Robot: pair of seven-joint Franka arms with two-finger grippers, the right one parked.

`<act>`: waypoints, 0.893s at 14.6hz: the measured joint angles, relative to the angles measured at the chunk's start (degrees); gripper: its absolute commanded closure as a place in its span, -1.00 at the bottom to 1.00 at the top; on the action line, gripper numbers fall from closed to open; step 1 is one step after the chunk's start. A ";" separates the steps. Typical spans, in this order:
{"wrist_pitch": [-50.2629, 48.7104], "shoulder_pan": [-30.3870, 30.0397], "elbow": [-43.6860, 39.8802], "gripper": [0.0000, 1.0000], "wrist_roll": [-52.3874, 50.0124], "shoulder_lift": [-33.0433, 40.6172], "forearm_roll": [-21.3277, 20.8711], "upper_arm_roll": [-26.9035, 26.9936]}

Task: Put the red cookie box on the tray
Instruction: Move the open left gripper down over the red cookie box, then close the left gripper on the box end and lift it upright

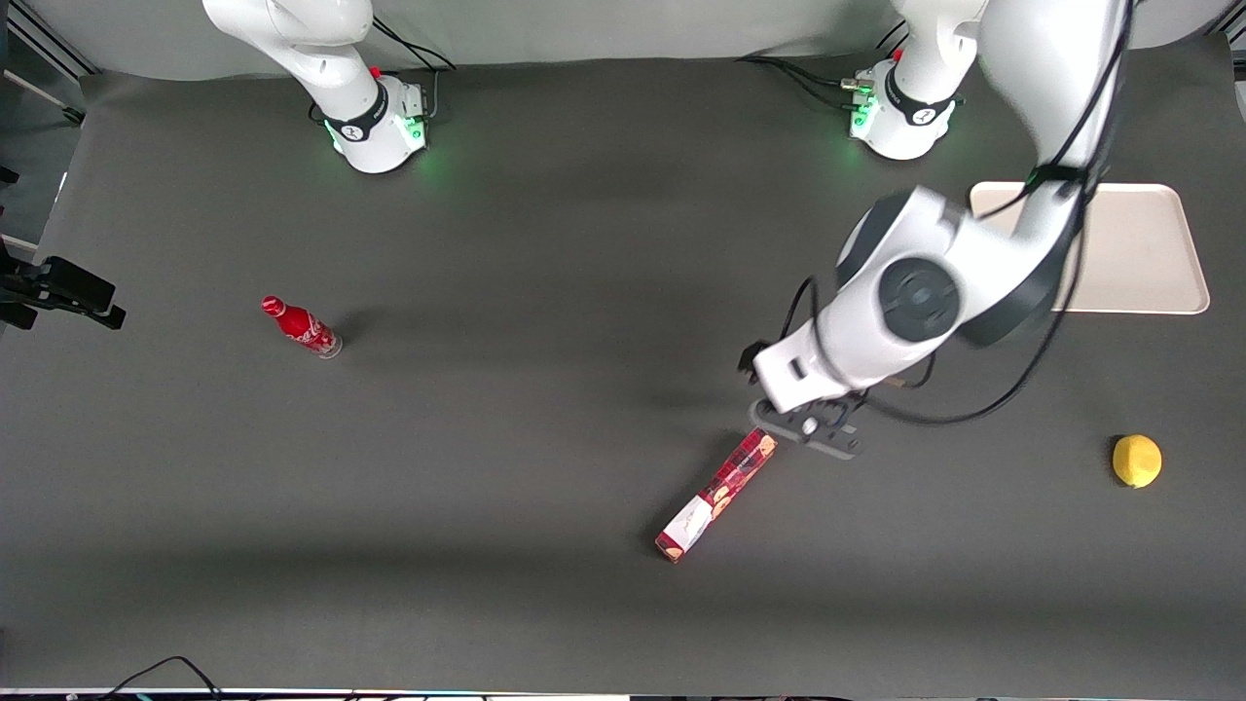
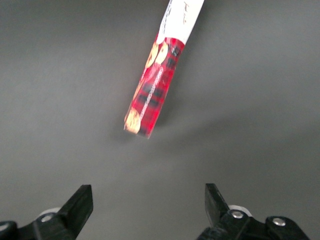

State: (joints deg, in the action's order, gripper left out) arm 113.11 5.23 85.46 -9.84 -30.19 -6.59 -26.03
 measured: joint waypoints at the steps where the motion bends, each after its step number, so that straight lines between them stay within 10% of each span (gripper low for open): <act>1: 1.83 0.24 -0.75 -1.00 -1.23 -2.45 -1.98 -0.79; 13: 18.46 7.23 -10.63 -1.00 -3.49 -17.23 -6.99 4.65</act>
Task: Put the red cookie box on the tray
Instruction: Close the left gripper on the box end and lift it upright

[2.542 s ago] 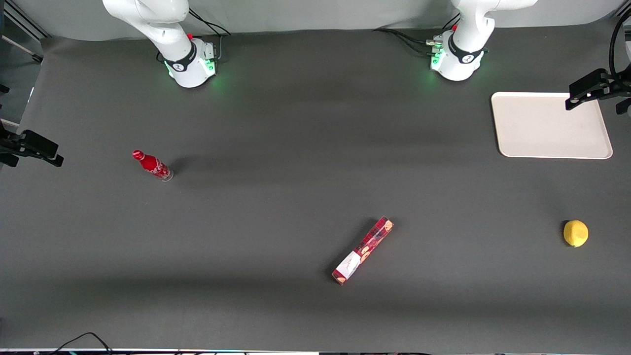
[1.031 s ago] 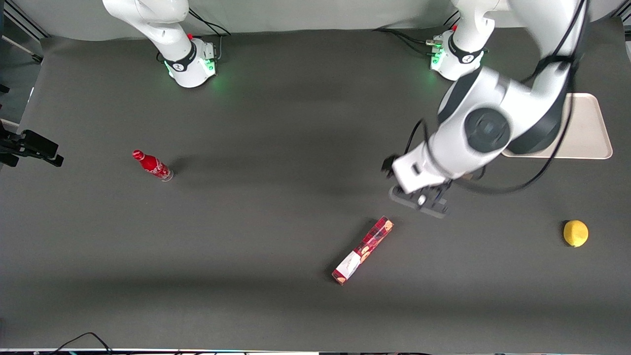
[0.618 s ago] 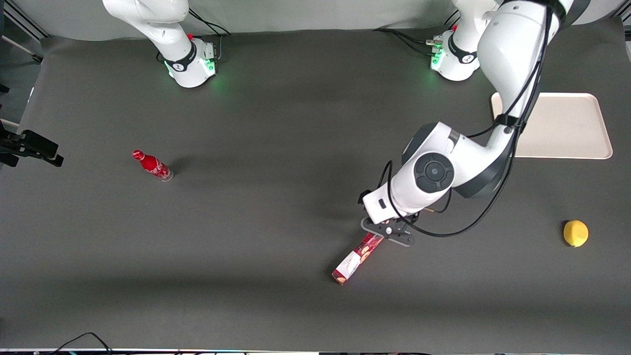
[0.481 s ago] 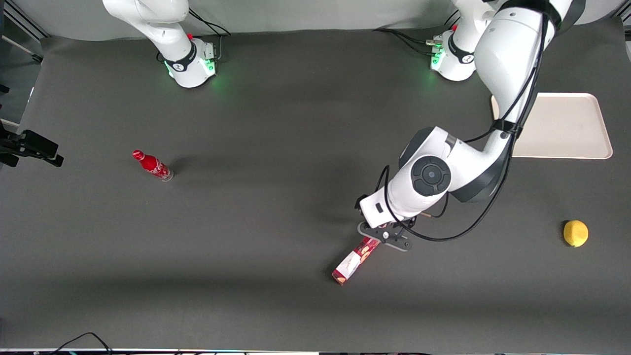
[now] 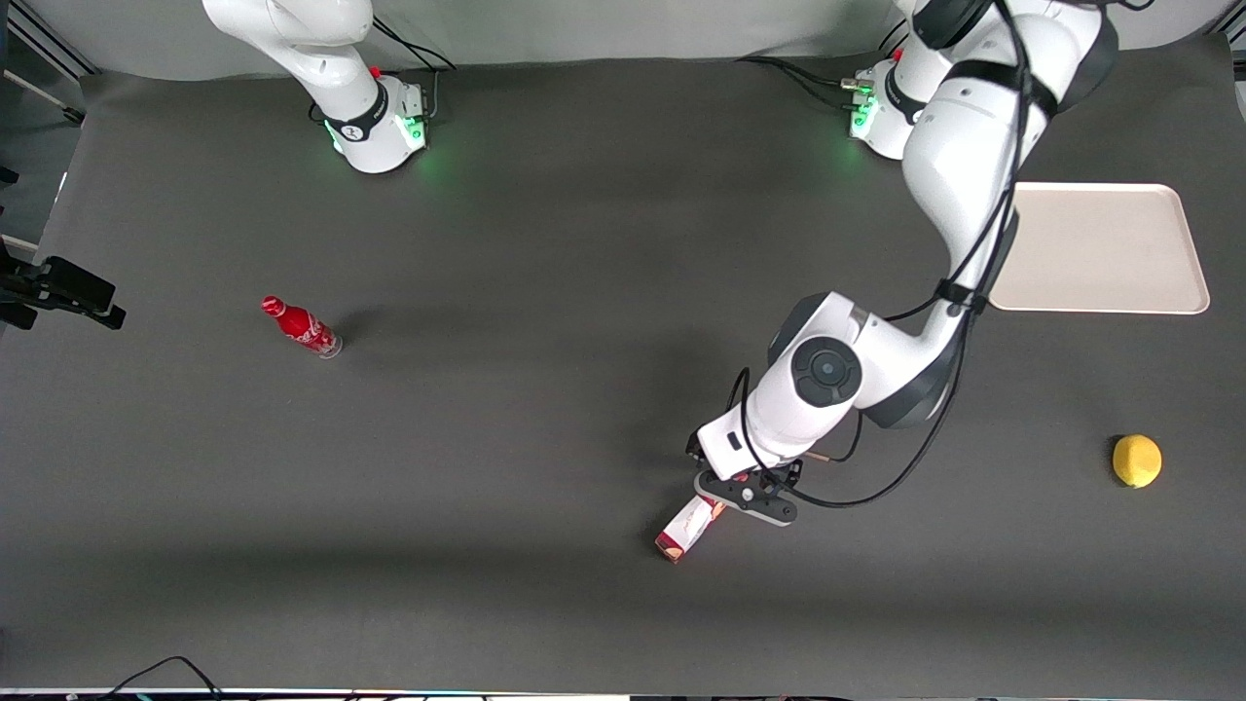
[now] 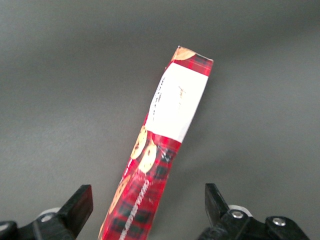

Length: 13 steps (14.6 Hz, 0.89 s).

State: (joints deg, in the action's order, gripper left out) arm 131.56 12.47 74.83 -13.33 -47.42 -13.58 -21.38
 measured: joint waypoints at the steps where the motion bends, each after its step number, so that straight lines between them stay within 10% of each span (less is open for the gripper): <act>1: 1.06 0.50 -0.34 -1.00 -0.01 -0.88 -0.43 0.64; 5: 4.69 0.86 -0.54 -1.00 -0.17 -4.25 -2.73 1.33; 6: 5.54 0.88 -0.60 -0.72 -0.27 -5.03 -3.08 1.41; 9: 6.35 0.95 -1.06 0.94 -3.12 -6.57 -4.01 1.45; 13: 6.35 1.57 -1.25 1.00 -10.18 -7.33 -6.41 1.44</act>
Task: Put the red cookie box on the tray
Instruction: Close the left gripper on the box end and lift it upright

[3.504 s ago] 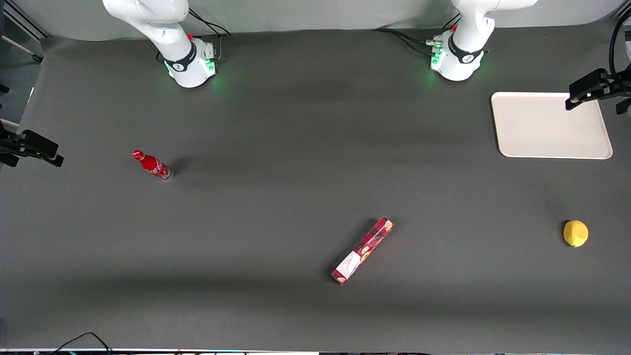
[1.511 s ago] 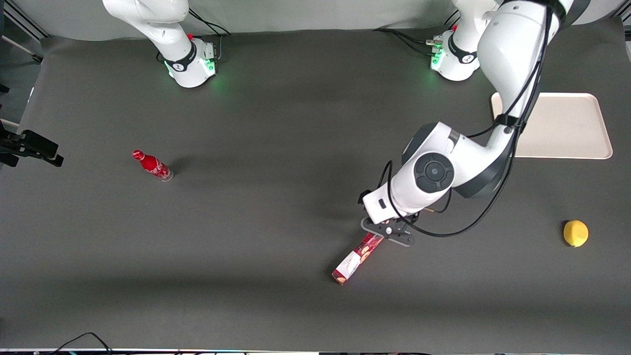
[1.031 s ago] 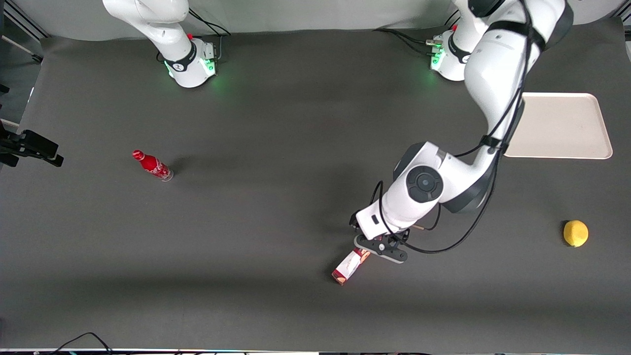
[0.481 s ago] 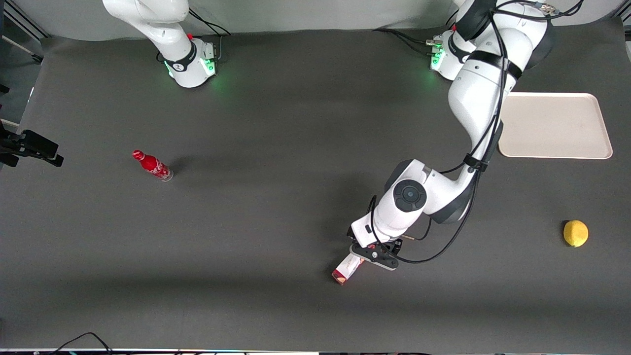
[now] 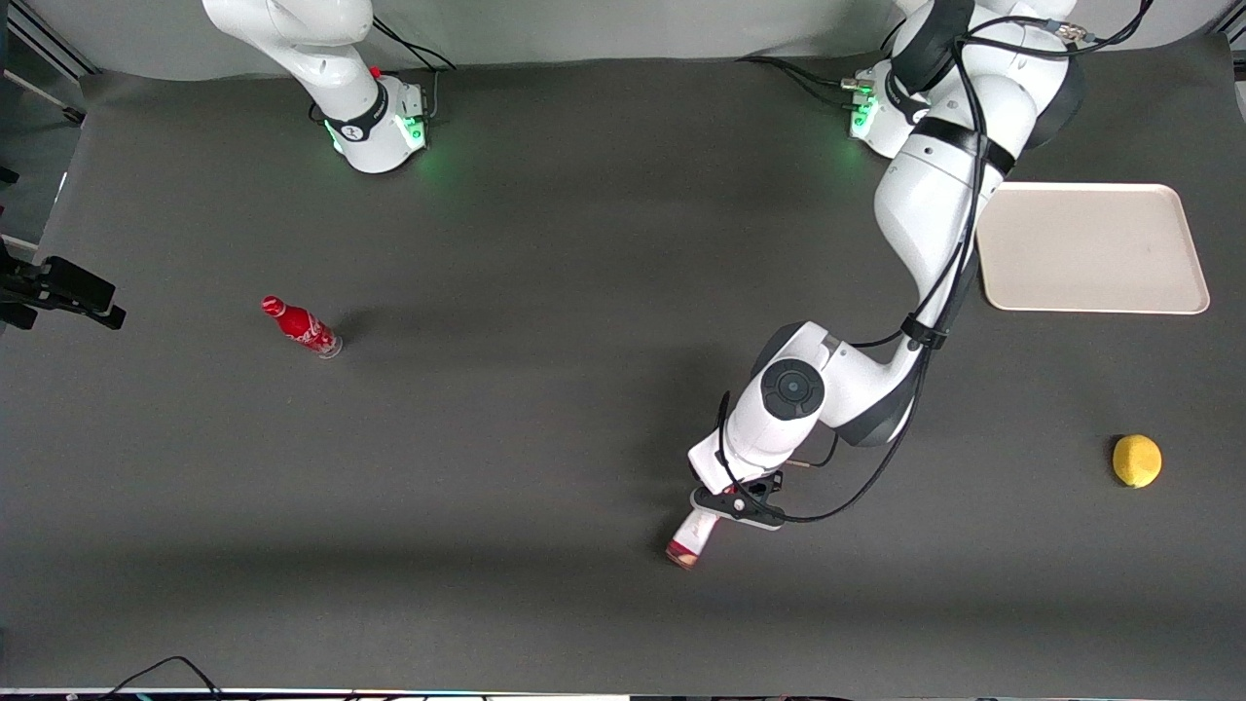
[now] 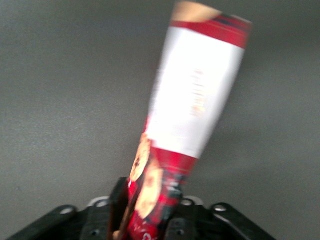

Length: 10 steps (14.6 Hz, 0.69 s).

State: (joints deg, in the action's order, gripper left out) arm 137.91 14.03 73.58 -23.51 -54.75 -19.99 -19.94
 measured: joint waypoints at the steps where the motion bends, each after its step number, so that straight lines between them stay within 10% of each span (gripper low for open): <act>1: 0.00 0.00 -0.13 1.00 -0.40 0.00 -0.01 0.02; 10: -13.68 -1.22 -4.91 1.00 -1.12 6.16 5.76 0.19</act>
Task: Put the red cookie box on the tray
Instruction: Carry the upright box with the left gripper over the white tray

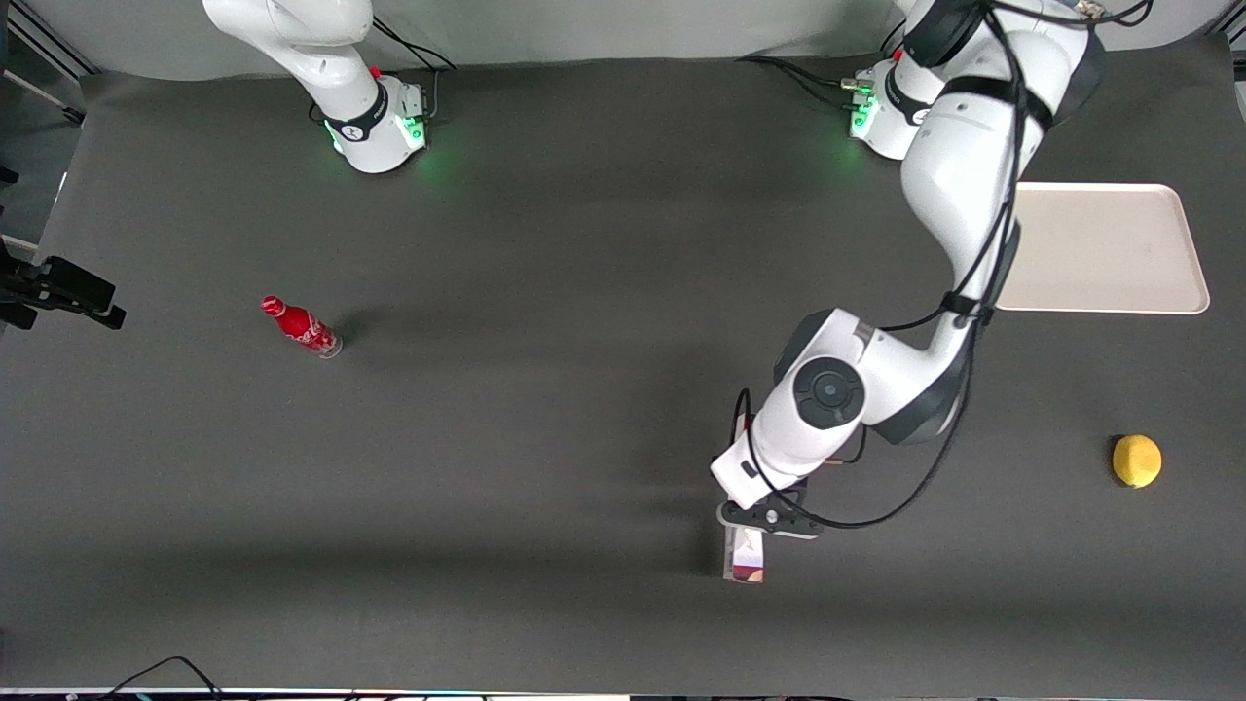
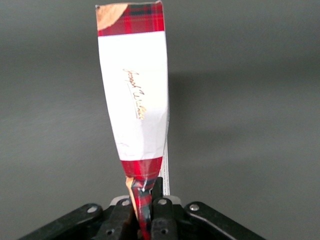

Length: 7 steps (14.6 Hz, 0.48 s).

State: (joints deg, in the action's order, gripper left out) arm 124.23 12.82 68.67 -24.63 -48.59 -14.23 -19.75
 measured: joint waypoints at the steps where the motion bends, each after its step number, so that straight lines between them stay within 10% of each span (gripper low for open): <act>1: -3.05 -0.52 -0.34 1.00 0.00 2.01 1.26 0.01; 7: -26.04 -2.17 -1.34 1.00 0.39 18.32 9.06 6.21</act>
State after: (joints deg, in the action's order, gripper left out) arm 98.19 10.65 67.33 -24.24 -30.26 -5.17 -13.54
